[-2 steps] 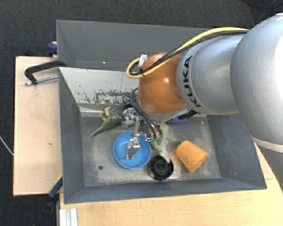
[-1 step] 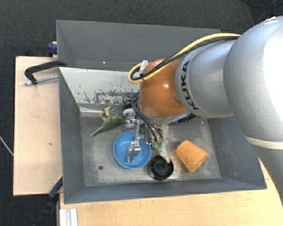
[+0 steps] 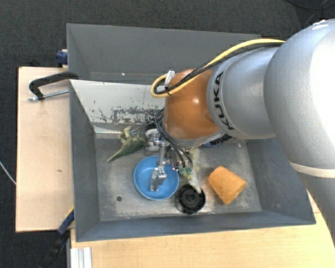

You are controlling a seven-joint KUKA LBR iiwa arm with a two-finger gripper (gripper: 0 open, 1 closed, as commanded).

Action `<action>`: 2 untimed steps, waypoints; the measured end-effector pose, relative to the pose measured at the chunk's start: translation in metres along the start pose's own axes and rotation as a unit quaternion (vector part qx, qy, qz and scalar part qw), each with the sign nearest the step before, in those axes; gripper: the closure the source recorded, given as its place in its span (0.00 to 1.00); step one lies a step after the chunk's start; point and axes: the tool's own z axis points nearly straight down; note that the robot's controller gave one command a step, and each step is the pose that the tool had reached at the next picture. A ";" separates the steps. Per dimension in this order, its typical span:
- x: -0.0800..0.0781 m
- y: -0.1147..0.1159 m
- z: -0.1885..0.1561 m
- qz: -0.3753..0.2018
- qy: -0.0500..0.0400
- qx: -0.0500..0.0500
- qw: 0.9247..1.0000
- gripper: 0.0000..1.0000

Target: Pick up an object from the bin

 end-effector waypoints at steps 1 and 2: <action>-0.002 -0.001 -0.003 0.001 -0.003 0.000 1.000 1.00; -0.005 0.000 -0.052 0.001 -0.003 0.000 1.000 1.00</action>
Offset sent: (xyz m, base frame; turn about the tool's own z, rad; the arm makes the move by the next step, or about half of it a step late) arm 0.0000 0.0000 0.0000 0.0000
